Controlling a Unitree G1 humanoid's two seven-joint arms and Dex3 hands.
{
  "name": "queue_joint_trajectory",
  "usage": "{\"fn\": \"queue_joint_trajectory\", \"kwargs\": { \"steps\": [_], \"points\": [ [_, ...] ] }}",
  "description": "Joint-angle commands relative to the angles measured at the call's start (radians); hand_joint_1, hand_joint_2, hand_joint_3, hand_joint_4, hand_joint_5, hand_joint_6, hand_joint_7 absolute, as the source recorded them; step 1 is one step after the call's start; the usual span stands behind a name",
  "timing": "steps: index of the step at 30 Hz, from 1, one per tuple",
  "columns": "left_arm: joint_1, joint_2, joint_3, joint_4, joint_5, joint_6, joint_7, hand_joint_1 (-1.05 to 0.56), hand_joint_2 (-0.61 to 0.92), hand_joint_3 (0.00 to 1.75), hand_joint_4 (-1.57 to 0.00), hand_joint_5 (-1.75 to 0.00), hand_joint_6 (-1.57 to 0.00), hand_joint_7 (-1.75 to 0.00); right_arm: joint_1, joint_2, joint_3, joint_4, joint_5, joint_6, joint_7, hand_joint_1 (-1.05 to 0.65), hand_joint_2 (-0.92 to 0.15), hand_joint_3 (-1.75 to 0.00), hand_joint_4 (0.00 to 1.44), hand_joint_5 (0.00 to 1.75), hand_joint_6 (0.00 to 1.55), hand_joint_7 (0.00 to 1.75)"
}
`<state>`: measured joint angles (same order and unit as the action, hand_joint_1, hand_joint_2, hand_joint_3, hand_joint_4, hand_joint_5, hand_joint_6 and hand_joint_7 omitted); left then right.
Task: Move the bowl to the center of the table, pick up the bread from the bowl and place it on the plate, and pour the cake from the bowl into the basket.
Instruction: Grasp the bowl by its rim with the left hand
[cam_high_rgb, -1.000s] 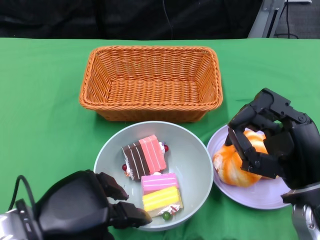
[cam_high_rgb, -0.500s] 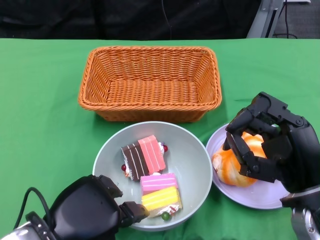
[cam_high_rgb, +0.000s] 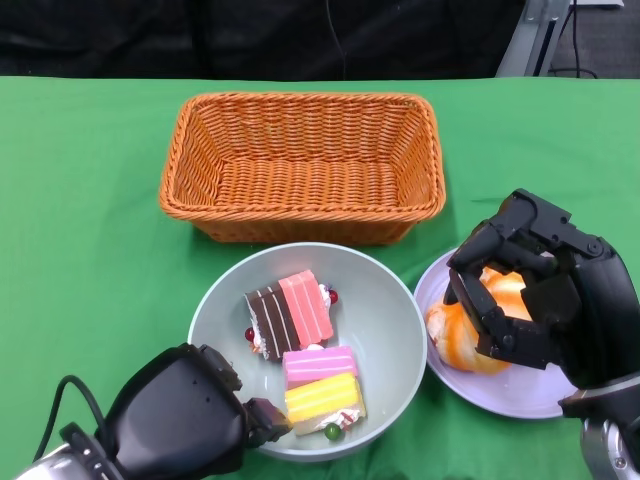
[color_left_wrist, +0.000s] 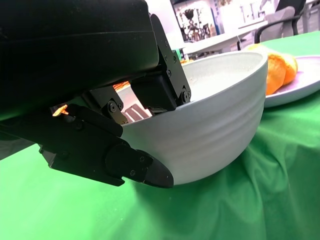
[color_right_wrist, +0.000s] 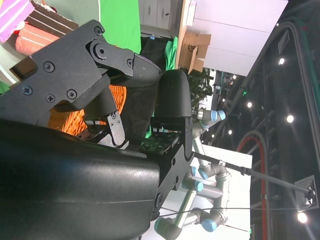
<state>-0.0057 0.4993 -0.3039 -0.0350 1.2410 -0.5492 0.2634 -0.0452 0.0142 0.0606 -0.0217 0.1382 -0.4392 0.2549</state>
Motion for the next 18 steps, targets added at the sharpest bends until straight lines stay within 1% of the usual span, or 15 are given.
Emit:
{"fn": "queue_joint_trajectory", "kwargs": {
  "steps": [1,5,10,11,12,13,14,15,16,17,18],
  "points": [
    [-0.040,0.031,-0.037,0.069,-0.004,0.007,0.050,-0.39,0.86,0.00,-1.12,-0.04,-1.06,-0.04,0.003,-0.007,-0.004,0.003,0.010,-0.018,0.006,-0.25,-0.53,-0.90,0.71,1.62,0.66,1.38],
    [-0.127,0.036,-0.085,0.207,-0.043,-0.042,0.152,-0.37,0.84,0.00,-1.17,-0.05,-1.11,-0.05,0.001,-0.002,-0.004,0.016,0.016,-0.029,0.013,-0.25,-0.53,-0.88,0.72,1.62,0.66,1.38],
    [-0.231,0.040,-0.136,0.385,-0.072,-0.108,0.301,-0.34,0.81,0.00,-1.27,-0.10,-1.20,-0.07,0.007,0.001,0.001,0.010,0.024,-0.013,0.018,-0.24,-0.53,-0.88,0.72,1.61,0.66,1.38],
    [-0.256,0.040,-0.148,0.430,-0.069,-0.120,0.342,-0.30,0.79,0.01,-1.17,-0.41,-1.24,-0.09,0.009,0.001,0.003,0.012,0.026,-0.015,0.020,-0.23,-0.53,-0.89,0.72,1.61,0.66,1.38],
    [-0.279,0.040,-0.160,0.470,-0.066,-0.131,0.381,-0.29,0.78,0.00,-1.03,-0.75,-1.27,-0.10,0.009,0.002,0.004,0.015,0.027,-0.018,0.022,-0.22,-0.53,-0.89,0.72,1.61,0.65,1.38],
    [-0.303,0.041,-0.174,0.514,-0.064,-0.146,0.421,-0.27,0.78,0.00,-0.92,-1.01,-1.28,-0.12,0.009,0.001,0.004,0.017,0.030,-0.020,0.026,-0.22,-0.53,-0.90,0.72,1.61,0.65,1.38],
    [-0.322,0.041,-0.188,0.549,-0.062,-0.157,0.453,-0.25,0.78,0.00,-0.82,-1.24,-1.28,-0.17,0.010,0.001,0.005,0.017,0.031,-0.019,0.026,-0.21,-0.54,-0.91,0.71,1.61,0.65,1.38],
    [-0.336,0.042,-0.201,0.576,-0.061,-0.164,0.478,-0.24,0.78,0.00,-0.79,-1.35,-1.24,-0.27,0.010,0.001,0.005,0.016,0.031,-0.018,0.027,-0.21,-0.54,-0.91,0.71,1.61,0.65,1.38],
    [-0.353,0.042,-0.213,0.609,-0.061,-0.173,0.502,-0.23,0.78,0.00,-0.77,-1.40,-1.16,-0.43,0.012,0.002,0.005,0.015,0.033,-0.015,0.028,-0.21,-0.53,-0.92,0.71,1.61,0.65,1.37],
    [-0.368,0.043,-0.222,0.643,-0.072,-0.188,0.514,-0.19,0.80,0.00,-0.73,-1.52,-1.00,-0.80,0.013,0.004,0.005,0.014,0.032,-0.014,0.025,-0.21,-0.53,-0.92,0.71,1.61,0.65,1.37],
    [-0.381,0.044,-0.230,0.669,-0.079,-0.200,0.524,-0.17,0.83,0.01,-0.69,-1.61,-0.86,-1.08,0.014,0.006,0.004,0.014,0.032,-0.013,0.023,-0.21,-0.53,-0.92,0.72,1.61,0.65,1.37]
  ]
}}
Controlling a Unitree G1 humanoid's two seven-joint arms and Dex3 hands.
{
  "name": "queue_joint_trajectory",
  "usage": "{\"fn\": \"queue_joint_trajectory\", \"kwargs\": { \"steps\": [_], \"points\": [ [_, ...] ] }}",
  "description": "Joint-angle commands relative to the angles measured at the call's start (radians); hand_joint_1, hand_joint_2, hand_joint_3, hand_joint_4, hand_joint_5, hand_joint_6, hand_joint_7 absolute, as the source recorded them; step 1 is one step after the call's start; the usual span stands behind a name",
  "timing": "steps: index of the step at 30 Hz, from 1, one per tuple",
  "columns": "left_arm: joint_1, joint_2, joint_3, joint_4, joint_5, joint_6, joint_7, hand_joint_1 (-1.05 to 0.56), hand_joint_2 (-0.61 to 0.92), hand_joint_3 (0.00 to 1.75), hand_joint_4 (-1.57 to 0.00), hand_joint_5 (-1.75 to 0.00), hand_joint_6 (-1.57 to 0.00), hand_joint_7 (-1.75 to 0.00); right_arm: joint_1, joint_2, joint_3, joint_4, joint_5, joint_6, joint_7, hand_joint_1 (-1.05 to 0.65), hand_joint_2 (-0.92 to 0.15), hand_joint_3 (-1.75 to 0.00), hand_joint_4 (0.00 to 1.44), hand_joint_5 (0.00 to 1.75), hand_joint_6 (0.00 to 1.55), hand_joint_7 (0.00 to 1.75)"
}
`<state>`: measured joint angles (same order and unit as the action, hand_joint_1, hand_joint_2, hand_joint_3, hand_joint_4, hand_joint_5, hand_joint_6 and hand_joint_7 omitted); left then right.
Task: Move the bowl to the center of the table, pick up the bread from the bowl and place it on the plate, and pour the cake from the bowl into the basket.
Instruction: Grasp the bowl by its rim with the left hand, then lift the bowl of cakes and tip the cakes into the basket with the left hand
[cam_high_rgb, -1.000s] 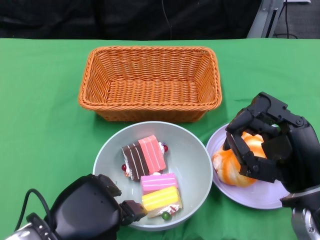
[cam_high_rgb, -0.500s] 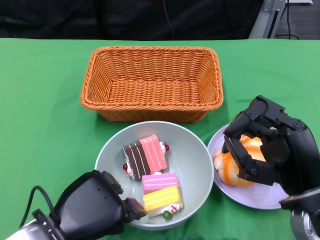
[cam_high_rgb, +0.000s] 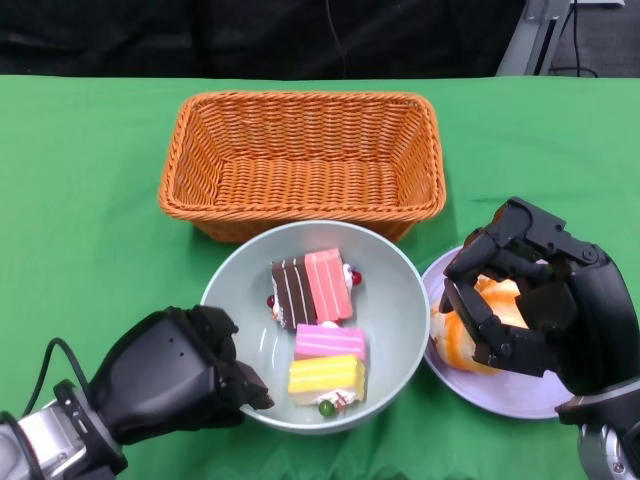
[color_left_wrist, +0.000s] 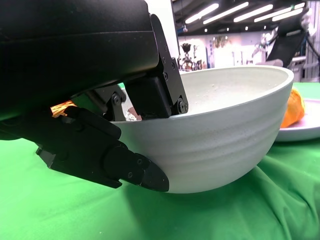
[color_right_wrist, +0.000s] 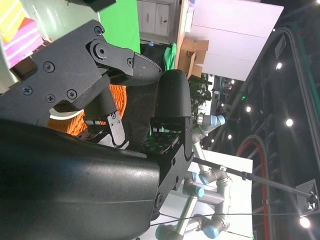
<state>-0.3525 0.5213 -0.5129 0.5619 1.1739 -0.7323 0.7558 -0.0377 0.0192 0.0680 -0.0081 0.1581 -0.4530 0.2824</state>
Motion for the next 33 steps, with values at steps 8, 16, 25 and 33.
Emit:
{"fn": "queue_joint_trajectory", "kwargs": {
  "steps": [8,16,25,33],
  "points": [
    [-0.088,0.046,-0.030,0.180,-0.127,-0.134,0.007,-0.01,0.91,0.01,-0.64,-1.75,-0.57,-1.69,0.003,0.003,-0.006,0.023,0.026,-0.007,0.012,-0.18,-0.51,-0.95,0.72,1.61,0.65,1.38],
    [-0.101,0.090,-0.019,0.205,-0.178,-0.272,0.017,-0.01,0.91,0.23,-0.65,-1.72,-0.65,-1.58,0.001,0.008,-0.010,0.035,0.025,-0.012,0.006,-0.19,-0.52,-0.96,0.71,1.62,0.64,1.37],
    [-0.053,0.143,0.033,0.137,-0.268,-0.405,-0.048,-0.04,0.70,0.68,-0.72,-1.65,-0.77,-1.42,-0.003,0.010,-0.014,0.060,0.022,-0.027,0.006,-0.18,-0.52,-0.97,0.71,1.61,0.64,1.37],
    [-0.013,0.134,0.132,0.065,-0.376,-0.490,-0.121,-0.05,0.57,0.86,-0.75,-1.62,-0.83,-1.32,-0.012,0.014,-0.014,0.091,0.019,-0.042,0.007,-0.18,-0.51,-0.98,0.72,1.60,0.65,1.37]
  ]
}}
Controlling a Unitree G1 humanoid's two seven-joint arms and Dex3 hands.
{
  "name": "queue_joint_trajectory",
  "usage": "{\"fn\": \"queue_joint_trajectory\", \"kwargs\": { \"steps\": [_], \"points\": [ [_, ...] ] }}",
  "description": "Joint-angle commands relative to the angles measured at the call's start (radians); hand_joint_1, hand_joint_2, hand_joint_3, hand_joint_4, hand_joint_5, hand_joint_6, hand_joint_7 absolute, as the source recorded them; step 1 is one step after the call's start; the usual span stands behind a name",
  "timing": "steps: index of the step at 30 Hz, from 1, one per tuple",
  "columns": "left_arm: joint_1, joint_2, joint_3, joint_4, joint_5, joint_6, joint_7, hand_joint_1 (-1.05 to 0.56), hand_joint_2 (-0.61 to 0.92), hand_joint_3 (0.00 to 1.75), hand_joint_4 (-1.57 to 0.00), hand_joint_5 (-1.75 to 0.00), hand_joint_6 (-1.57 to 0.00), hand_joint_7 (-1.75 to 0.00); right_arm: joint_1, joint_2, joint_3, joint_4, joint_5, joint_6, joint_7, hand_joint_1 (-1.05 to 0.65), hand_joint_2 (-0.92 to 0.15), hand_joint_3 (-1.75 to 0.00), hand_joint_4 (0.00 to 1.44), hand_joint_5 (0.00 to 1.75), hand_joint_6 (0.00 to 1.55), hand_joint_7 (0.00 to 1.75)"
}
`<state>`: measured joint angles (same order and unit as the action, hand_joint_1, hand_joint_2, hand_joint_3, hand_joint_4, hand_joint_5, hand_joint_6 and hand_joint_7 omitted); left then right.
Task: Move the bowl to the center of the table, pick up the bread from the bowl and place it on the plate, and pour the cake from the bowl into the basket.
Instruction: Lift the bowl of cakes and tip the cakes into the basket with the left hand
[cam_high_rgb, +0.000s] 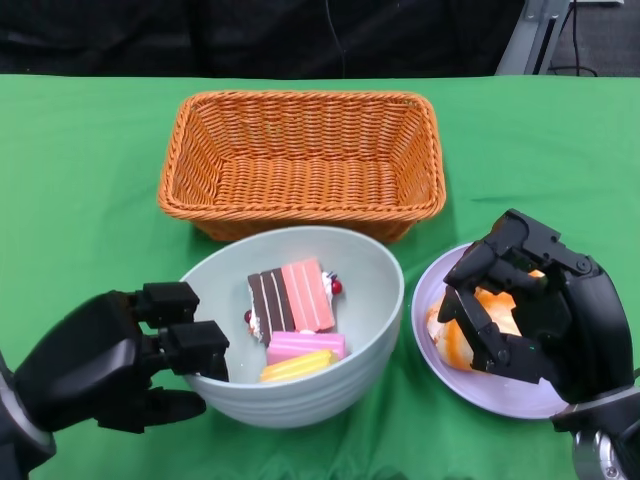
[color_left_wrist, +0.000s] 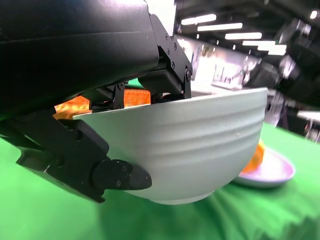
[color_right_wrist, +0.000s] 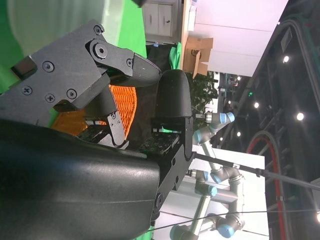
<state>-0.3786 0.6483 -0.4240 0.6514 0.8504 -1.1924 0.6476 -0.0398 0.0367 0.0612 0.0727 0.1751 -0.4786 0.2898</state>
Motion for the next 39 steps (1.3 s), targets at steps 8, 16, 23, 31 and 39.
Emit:
{"fn": "queue_joint_trajectory", "kwargs": {
  "steps": [8,16,23,31,39],
  "points": [
    [0.034,-0.030,0.122,-0.058,-0.115,-0.080,-0.081,-0.03,0.51,1.11,-0.73,-1.70,-0.86,-1.35,-0.009,-0.002,-0.004,0.013,0.013,-0.008,0.010,-0.16,-0.51,-1.00,0.71,1.60,0.65,1.34],
    [-0.011,-0.096,0.199,-0.042,-0.170,-0.128,-0.125,0.01,0.48,1.09,-0.83,-1.59,-0.85,-1.35,-0.007,0.011,-0.005,0.036,0.010,-0.015,0.006,-0.11,-0.50,-1.04,0.73,1.59,0.68,1.32],
    [-0.076,-0.119,0.235,-0.021,-0.129,-0.098,-0.145,-0.02,0.46,1.16,-0.83,-1.58,-0.83,-1.39,-0.010,0.024,-0.003,0.060,0.013,-0.031,0.009,-0.12,-0.49,-1.04,0.74,1.60,0.68,1.32],
    [-0.171,-0.126,0.229,0.047,-0.096,-0.056,-0.153,-0.03,0.44,1.19,-0.78,-1.66,-0.84,-1.37,-0.020,0.024,0.000,0.099,0.011,-0.068,0.032,-0.15,-0.48,-1.04,0.72,1.60,0.66,1.33],
    [-0.264,-0.158,0.216,0.132,-0.039,0.016,-0.086,-0.01,0.45,1.15,-0.74,-1.71,-0.79,-1.42,-0.031,0.029,-0.001,0.142,-0.009,-0.104,0.025,-0.22,-0.52,-0.91,0.73,1.60,0.66,1.35]
  ]
}}
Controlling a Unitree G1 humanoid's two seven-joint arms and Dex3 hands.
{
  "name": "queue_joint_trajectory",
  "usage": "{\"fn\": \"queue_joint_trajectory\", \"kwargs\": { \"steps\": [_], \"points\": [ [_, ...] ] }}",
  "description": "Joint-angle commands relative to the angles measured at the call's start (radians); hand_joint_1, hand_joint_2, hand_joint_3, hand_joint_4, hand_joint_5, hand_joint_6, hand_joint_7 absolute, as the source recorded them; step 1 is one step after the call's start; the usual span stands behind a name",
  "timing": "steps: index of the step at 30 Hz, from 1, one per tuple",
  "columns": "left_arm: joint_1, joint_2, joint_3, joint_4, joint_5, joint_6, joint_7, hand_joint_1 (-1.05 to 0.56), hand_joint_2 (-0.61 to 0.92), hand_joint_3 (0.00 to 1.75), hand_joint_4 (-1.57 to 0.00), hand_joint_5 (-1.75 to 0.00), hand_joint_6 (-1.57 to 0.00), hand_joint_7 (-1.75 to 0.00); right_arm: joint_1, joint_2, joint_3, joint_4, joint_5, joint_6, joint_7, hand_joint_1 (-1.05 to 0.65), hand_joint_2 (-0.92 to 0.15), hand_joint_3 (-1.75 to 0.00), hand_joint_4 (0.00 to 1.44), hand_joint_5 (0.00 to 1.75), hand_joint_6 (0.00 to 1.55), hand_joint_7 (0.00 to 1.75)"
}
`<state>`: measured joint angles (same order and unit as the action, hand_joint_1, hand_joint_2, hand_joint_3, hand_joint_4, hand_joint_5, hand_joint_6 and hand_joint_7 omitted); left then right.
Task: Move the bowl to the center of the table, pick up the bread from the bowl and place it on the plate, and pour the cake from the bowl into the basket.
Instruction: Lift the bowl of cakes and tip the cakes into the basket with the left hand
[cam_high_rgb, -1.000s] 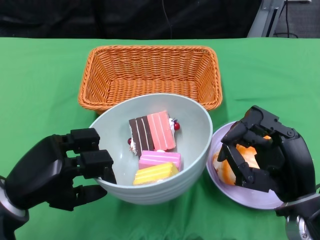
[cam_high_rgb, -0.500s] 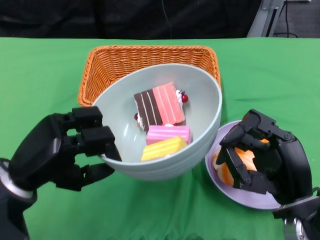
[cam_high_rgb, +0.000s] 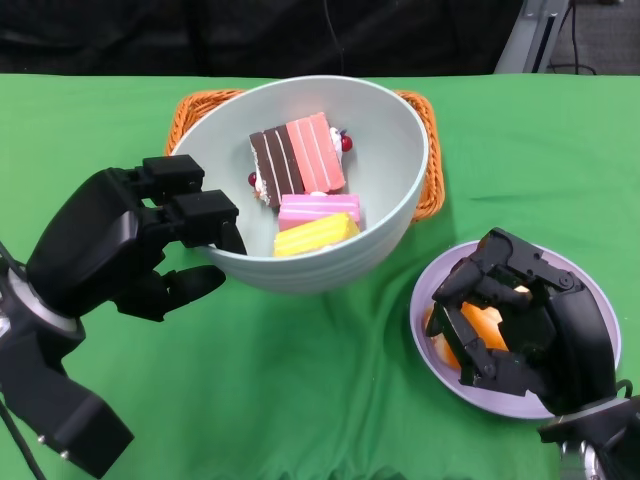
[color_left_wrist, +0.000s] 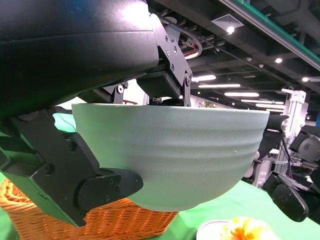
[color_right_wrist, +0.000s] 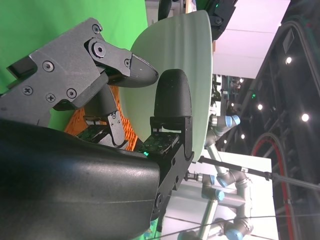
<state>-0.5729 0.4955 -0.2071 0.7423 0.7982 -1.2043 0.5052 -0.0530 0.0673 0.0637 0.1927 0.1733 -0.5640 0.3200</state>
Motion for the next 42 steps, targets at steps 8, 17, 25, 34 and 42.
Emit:
{"fn": "queue_joint_trajectory", "kwargs": {
  "steps": [8,17,25,34,42],
  "points": [
    [-0.196,-0.051,-0.075,0.186,0.082,0.115,0.175,-0.05,0.49,1.15,-0.73,-1.69,-0.80,-1.38,-0.030,-0.002,-0.005,0.066,-0.013,-0.051,-0.001,-0.23,-0.54,-0.87,0.72,1.59,0.65,1.35],
    [-0.235,-0.052,-0.136,0.237,0.083,0.128,0.234,-0.06,0.57,1.06,-0.72,-1.70,-0.78,-1.39,-0.033,-0.002,-0.005,0.078,-0.014,-0.061,-0.002,-0.23,-0.54,-0.88,0.72,1.59,0.65,1.36],
    [-0.349,-0.165,-0.162,0.386,0.028,0.242,0.190,-0.05,0.70,0.85,-0.65,-1.74,-0.62,-1.60,-0.042,-0.005,-0.002,0.106,-0.034,-0.050,-0.011,-0.23,-0.53,-0.89,0.71,1.58,0.65,1.35],
    [-0.416,-0.237,-0.163,0.454,-0.042,0.285,0.129,-0.09,0.92,0.27,-0.61,-1.73,-0.63,-1.50,-0.062,-0.002,-0.004,0.159,-0.049,-0.080,-0.020,-0.21,-0.51,-0.95,0.71,1.58,0.64,1.35],
    [-0.442,-0.300,-0.125,0.461,-0.161,0.326,0.005,-0.05,0.72,0.84,-0.67,-1.66,-0.73,-1.45,-0.067,-0.003,0.000,0.186,-0.046,-0.096,-0.014,-0.21,-0.52,-0.93,0.71,1.56,0.63,1.34]
  ]
}}
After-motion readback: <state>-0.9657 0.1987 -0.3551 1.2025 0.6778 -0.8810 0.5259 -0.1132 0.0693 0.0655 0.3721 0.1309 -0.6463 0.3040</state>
